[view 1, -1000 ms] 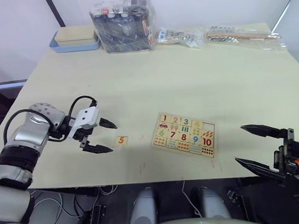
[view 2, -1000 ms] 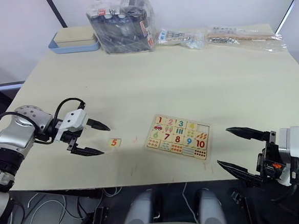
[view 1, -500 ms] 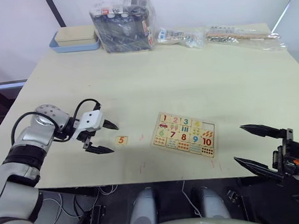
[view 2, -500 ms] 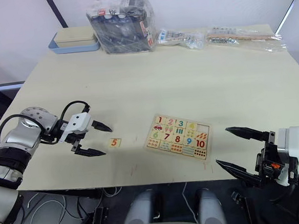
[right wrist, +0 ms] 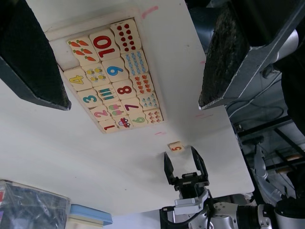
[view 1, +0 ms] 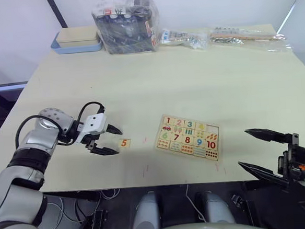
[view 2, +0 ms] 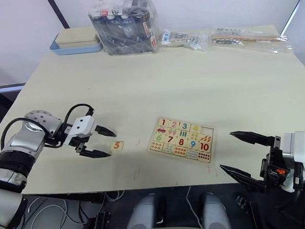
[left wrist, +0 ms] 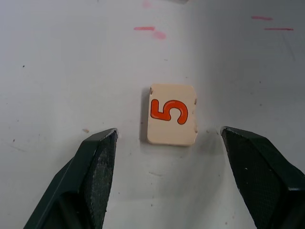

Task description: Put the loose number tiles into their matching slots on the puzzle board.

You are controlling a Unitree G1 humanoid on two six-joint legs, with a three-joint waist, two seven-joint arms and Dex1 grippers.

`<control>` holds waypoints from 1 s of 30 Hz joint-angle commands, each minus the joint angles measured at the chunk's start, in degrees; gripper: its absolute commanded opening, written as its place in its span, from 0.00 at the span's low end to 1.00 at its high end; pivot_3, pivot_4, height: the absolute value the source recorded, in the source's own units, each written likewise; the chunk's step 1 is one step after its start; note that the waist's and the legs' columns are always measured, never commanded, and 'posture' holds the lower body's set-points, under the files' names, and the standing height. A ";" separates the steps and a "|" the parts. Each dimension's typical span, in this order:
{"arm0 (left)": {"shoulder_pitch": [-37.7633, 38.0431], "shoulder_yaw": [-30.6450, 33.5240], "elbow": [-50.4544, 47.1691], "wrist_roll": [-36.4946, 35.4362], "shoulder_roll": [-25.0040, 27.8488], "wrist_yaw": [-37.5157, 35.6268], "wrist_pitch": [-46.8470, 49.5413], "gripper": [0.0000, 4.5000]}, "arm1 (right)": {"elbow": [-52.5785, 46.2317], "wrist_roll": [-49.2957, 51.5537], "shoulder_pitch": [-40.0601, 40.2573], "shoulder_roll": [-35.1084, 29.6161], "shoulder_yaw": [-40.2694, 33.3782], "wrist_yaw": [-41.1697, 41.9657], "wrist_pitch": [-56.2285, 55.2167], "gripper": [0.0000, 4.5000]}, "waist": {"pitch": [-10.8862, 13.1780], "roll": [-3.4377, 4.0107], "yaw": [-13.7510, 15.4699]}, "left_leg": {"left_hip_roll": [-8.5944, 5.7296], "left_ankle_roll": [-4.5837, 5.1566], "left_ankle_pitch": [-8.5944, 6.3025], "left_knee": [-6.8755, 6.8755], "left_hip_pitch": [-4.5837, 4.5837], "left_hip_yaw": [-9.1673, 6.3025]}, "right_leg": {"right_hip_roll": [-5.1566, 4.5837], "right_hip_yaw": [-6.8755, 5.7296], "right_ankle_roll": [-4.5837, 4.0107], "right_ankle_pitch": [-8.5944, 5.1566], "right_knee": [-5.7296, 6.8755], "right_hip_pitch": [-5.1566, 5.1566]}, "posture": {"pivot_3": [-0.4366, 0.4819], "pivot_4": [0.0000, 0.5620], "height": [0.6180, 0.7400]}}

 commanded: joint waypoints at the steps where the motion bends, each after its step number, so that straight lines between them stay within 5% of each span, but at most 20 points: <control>1: -1.24 -0.16 0.09 0.24 0.22 -1.83 -0.75 0.82 | -1.92 1.05 0.52 0.10 -1.88 -0.24 -0.95 1.00 | 0.00 0.00 0.00 | 0.00 0.00 0.00 0.00 0.00 0.00 | 0.00 0.00 0.00 0.00 0.00 0.00 | 0.48 0.27 1.00; 2: -1.22 -0.15 0.10 0.24 0.18 -1.83 -0.77 0.82 | -2.00 1.06 0.60 0.10 -1.91 -0.28 -0.93 1.00 | 0.00 0.00 0.00 | 0.00 0.00 0.00 0.00 0.00 0.00 | 0.00 0.00 0.00 0.00 0.00 0.00 | 0.48 0.27 1.00; 4: -1.28 -0.16 0.27 0.44 0.07 -1.83 -0.98 0.66 | -2.12 1.15 0.64 0.04 -1.92 -0.43 -0.89 1.00 | 0.00 0.00 0.00 | 0.00 0.00 0.00 0.01 0.00 0.00 | 0.00 0.00 0.00 0.00 0.01 0.00 | 0.48 0.27 1.00; 18: -1.06 0.05 0.93 1.28 -0.49 -1.83 -2.27 0.66 | -1.59 0.92 0.47 -0.04 -1.92 -0.44 -1.22 1.00 | 0.00 0.00 0.00 | 0.00 0.00 0.00 0.09 0.01 -0.03 | 0.01 0.00 -0.01 0.00 0.11 0.01 | 0.48 0.27 1.00; 23: -0.80 0.24 0.37 1.40 -0.49 -1.83 -2.27 0.21 | -1.67 0.80 0.59 0.20 -1.94 -0.68 -1.31 1.00 | -0.01 0.00 0.00 | 0.00 0.00 0.00 0.10 0.00 -0.04 | 0.01 0.00 -0.01 0.00 0.11 0.02 | 0.48 0.27 1.00; 30: -3.90 1.98 -4.67 -0.89 0.70 -1.83 5.58 0.21 | -1.88 0.21 0.61 0.98 -1.73 -1.54 -1.97 1.00 | 0.00 0.00 0.05 | 0.00 0.00 0.00 0.12 -0.03 -0.09 | 0.06 0.00 -0.02 0.00 0.12 0.04 | 0.48 0.27 1.00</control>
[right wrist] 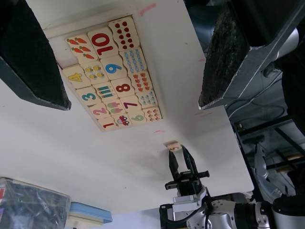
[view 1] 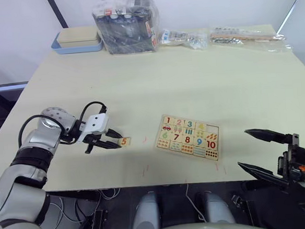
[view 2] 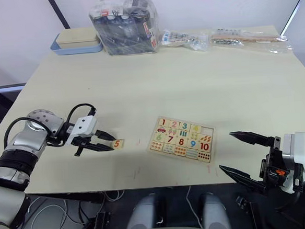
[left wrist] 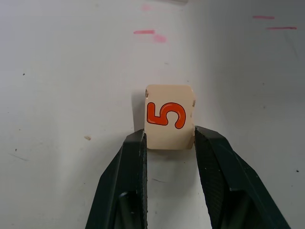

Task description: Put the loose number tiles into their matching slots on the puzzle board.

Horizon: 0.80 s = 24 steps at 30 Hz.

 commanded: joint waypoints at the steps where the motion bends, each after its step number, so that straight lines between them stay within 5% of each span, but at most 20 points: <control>1: -4.19 1.82 -5.29 -1.89 1.38 -1.76 7.08 0.21 | -1.17 -0.30 -0.10 0.79 -1.47 -0.84 -1.87 1.00 | 0.01 -0.02 0.09 | 0.00 0.00 0.00 0.01 -0.01 -0.02 | 0.01 0.00 0.00 0.00 0.00 0.01 | 0.48 0.27 1.00; 11: -17.52 -0.58 -11.04 0.99 -2.42 -1.76 20.69 0.21 | -2.27 -1.48 1.00 2.47 -1.19 -2.32 -3.49 1.00 | 0.01 -0.02 -0.06 | -0.07 0.00 0.00 0.21 -0.08 -0.25 | 0.24 0.15 0.01 -0.01 0.01 0.16 | 0.48 0.27 1.00; 16: -26.41 -7.99 -13.57 4.51 -3.52 -1.76 26.27 0.21 | -3.22 -1.61 2.75 3.39 -2.46 -3.04 -4.45 1.00 | 0.02 -0.01 0.08 | -0.12 0.00 0.00 0.25 -0.12 -0.46 | 0.43 0.35 0.00 -0.02 0.01 0.23 | 0.48 0.27 1.00; 24: -37.07 -13.06 -10.23 12.47 -13.73 -0.90 32.90 0.21 | -4.57 -1.61 6.21 5.03 -5.67 -4.50 -6.16 1.00 | 0.03 0.01 0.00 | -0.22 0.02 0.01 0.39 -0.24 -0.85 | 1.76 2.11 0.01 -0.03 -0.27 0.37 | 0.48 0.27 1.00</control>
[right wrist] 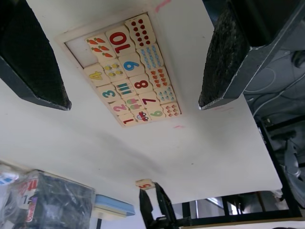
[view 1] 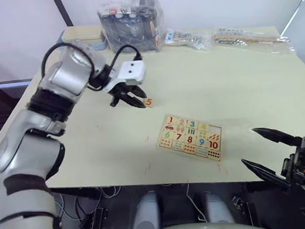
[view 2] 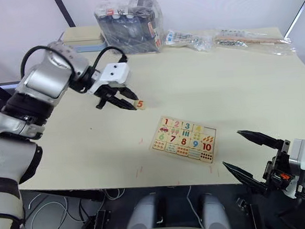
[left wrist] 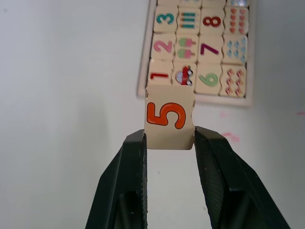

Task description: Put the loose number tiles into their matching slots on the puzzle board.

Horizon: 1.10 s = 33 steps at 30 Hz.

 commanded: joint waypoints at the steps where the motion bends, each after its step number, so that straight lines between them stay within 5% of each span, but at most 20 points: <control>1: -3.85 -0.78 0.53 4.43 -5.50 -1.05 2.84 0.21 | -2.16 0.41 1.18 0.81 -3.55 -1.03 -2.03 1.00 | 0.00 0.00 -0.08 | 0.01 0.00 0.00 0.00 0.01 -0.02 | 0.25 0.34 0.01 -0.01 -0.02 0.00 | 0.48 0.27 1.00; 23: -9.09 -7.90 -0.08 17.95 -30.96 0.97 21.25 0.21 | 0.08 -1.27 6.02 2.49 -8.08 0.88 -6.31 1.00 | 0.00 0.05 -0.04 | -0.10 0.06 -0.03 0.02 -0.11 -0.19 | 0.71 1.21 0.04 -0.06 -0.05 -0.06 | 0.48 0.27 1.00; 33: -7.05 -10.12 -1.54 22.00 -36.73 4.74 24.88 0.21 | -0.10 -1.79 6.10 3.13 -7.27 0.46 -6.90 1.00 | -0.06 0.26 -0.17 | -0.08 0.10 -0.05 0.08 -0.32 -0.36 | 1.27 1.94 0.04 -0.09 -0.05 -0.28 | 0.48 0.27 1.00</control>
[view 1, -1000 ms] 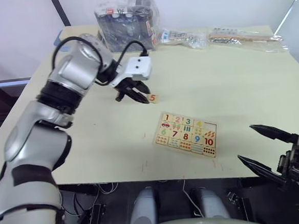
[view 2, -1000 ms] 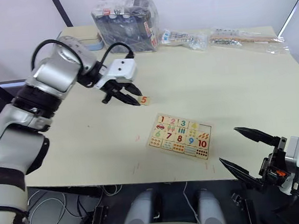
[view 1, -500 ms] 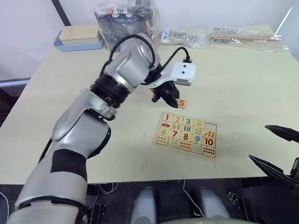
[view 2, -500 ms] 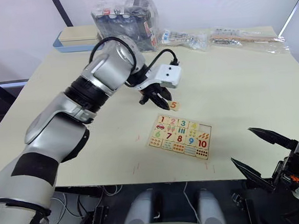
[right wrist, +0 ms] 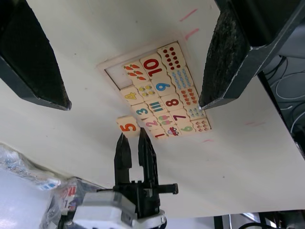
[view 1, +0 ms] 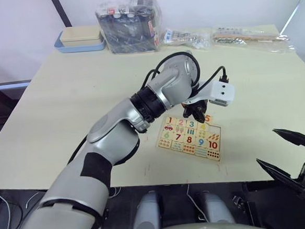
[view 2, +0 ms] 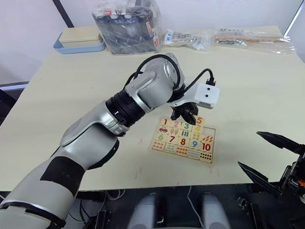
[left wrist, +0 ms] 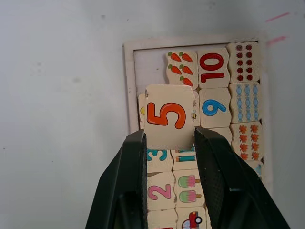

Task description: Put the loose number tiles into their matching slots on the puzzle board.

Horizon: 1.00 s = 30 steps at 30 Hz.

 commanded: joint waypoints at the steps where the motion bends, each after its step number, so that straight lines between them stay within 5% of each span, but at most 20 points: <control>1: -0.48 -0.34 -0.69 1.19 -1.60 1.32 0.57 0.21 | -1.19 0.23 0.51 0.47 -0.93 -0.14 -1.30 1.00 | 0.00 0.00 0.05 | -0.02 0.00 0.00 0.00 -0.01 -0.02 | 0.01 0.05 0.00 0.00 0.00 0.00 | 0.48 0.27 1.00; 30: 1.31 -1.22 13.55 6.63 -12.20 7.96 -6.88 0.21 | -3.38 -0.15 4.05 3.28 -0.94 -1.22 -2.28 1.00 | -0.03 0.05 0.03 | -0.40 0.06 -0.01 0.07 -0.27 -0.64 | 0.35 0.69 0.03 -0.03 -0.02 -0.04 | 0.48 0.27 1.00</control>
